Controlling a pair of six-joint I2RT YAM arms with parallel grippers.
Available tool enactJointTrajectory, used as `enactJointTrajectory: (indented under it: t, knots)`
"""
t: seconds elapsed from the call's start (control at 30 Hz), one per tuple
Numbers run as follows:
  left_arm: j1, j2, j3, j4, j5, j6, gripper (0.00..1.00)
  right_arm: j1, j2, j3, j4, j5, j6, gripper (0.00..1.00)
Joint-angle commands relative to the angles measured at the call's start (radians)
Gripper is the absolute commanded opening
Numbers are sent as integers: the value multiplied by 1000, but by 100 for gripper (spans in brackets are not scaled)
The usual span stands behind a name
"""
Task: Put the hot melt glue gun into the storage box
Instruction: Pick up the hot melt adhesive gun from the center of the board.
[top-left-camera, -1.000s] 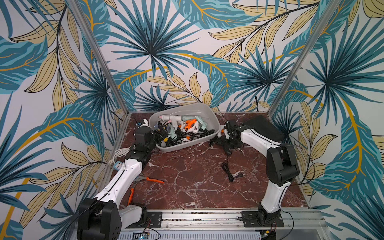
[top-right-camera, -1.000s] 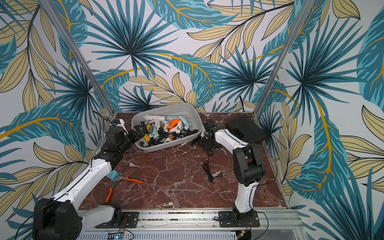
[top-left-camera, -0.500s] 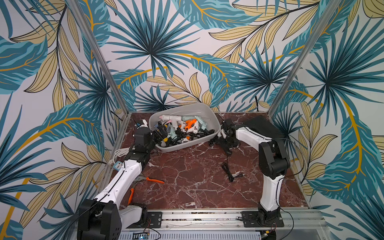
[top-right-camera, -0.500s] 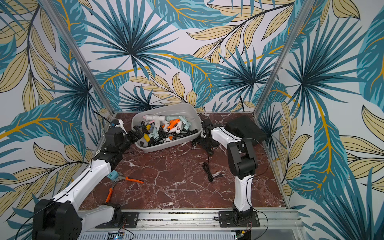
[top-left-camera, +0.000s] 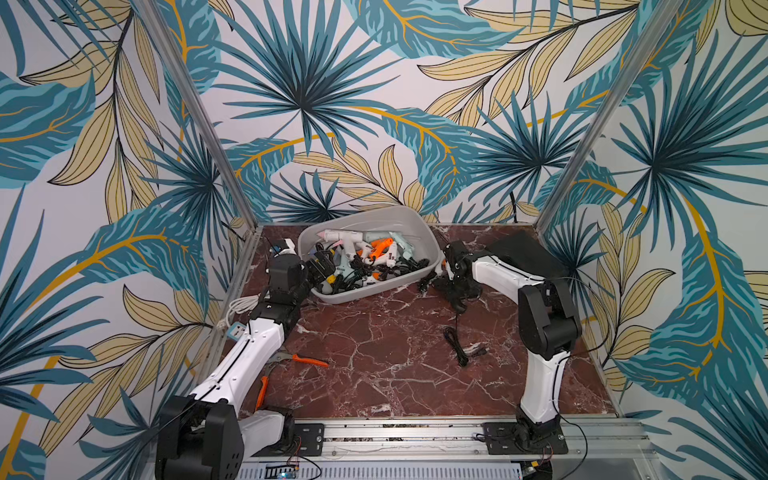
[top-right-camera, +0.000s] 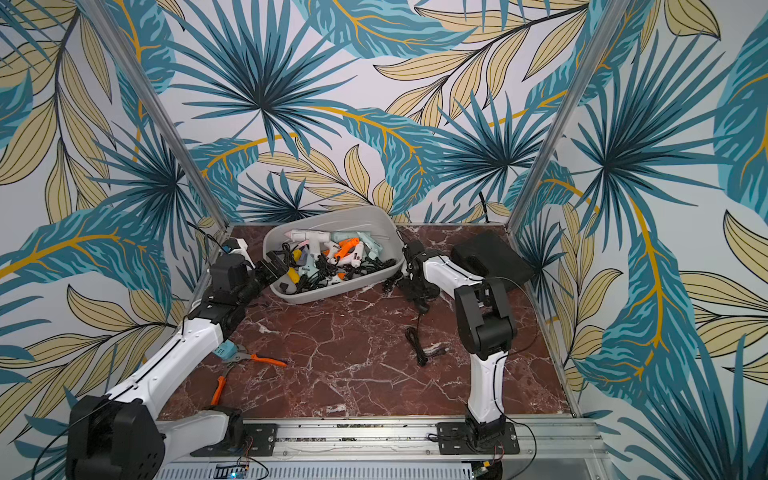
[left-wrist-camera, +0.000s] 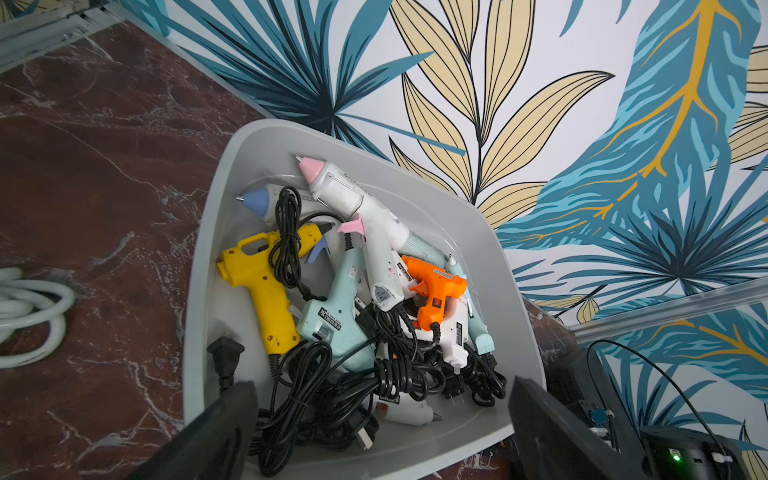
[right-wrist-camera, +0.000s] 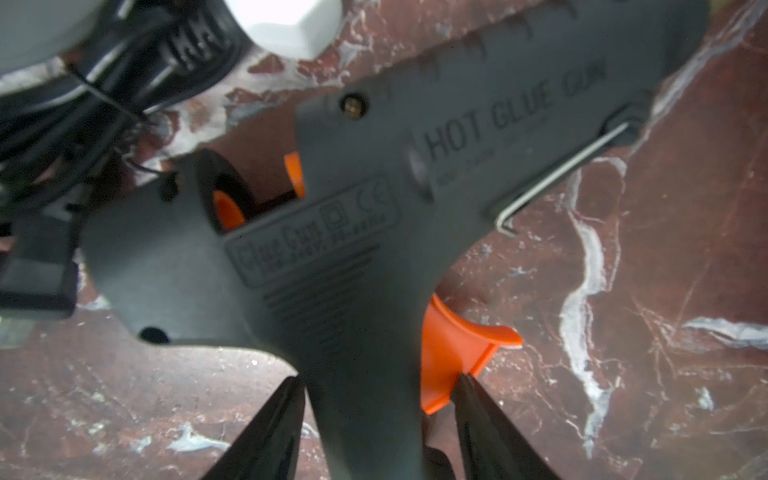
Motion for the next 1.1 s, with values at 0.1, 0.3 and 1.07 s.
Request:
enactJointTrajectory:
  t: [0.1, 0.3, 1.07]
  knots:
    - [9, -5, -12, 21, 10, -3, 100, 4, -41, -48, -85, 16, 72, 70]
    - [10, -10, -12, 17, 13, -4, 100, 10, -88, -59, -102, -1, 90, 75]
    - [9, -7, 6, 3, 40, -16, 100, 10, -51, -144, 24, -99, 74, 69]
